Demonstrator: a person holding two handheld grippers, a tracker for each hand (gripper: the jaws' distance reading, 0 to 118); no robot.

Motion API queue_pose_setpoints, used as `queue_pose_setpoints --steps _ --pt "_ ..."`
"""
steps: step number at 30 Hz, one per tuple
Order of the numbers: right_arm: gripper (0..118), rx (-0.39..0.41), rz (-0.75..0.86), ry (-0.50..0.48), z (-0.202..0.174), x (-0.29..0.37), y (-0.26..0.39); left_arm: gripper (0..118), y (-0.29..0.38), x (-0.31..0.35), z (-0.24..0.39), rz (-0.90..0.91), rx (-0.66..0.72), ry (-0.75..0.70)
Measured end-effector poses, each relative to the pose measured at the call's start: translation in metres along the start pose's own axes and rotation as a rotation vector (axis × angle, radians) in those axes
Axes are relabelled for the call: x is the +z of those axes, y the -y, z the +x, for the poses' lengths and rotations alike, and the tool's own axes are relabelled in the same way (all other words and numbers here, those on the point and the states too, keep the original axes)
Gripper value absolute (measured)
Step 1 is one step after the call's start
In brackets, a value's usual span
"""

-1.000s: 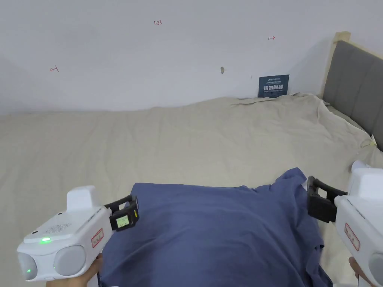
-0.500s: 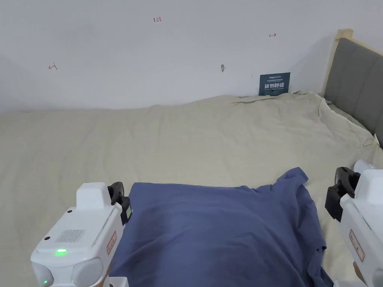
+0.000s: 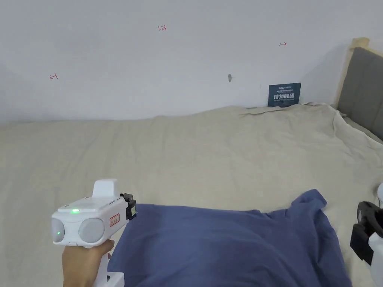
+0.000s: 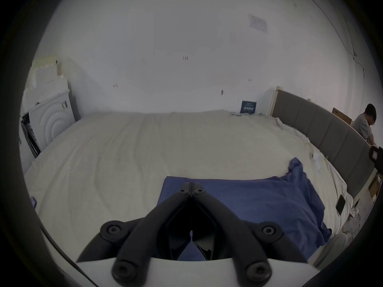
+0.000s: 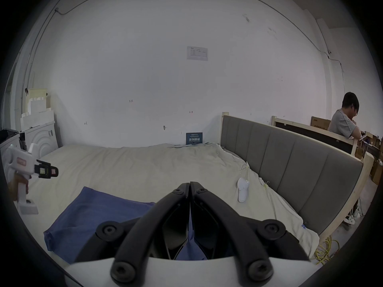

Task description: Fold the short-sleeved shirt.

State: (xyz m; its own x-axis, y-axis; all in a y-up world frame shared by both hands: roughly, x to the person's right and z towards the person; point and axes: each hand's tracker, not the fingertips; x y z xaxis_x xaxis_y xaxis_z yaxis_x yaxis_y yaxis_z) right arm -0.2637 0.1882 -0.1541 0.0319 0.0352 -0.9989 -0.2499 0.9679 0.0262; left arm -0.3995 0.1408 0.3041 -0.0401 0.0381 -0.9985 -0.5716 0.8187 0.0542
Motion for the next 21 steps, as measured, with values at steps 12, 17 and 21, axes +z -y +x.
queue_pose_setpoints --steps 12,17,21 --pt "2 0.011 -0.081 0.033 -0.002 -0.073 0.018 68 -0.027 -0.197 -0.04 -0.405 0.047 -0.024" --pt "2 0.011 -0.101 0.054 0.002 -0.091 0.025 87 -0.022 -0.225 -0.039 -0.444 0.022 -0.075" --pt "2 0.017 -0.114 0.068 0.002 -0.095 0.027 72 -0.013 -0.236 -0.035 -0.465 0.012 -0.079"
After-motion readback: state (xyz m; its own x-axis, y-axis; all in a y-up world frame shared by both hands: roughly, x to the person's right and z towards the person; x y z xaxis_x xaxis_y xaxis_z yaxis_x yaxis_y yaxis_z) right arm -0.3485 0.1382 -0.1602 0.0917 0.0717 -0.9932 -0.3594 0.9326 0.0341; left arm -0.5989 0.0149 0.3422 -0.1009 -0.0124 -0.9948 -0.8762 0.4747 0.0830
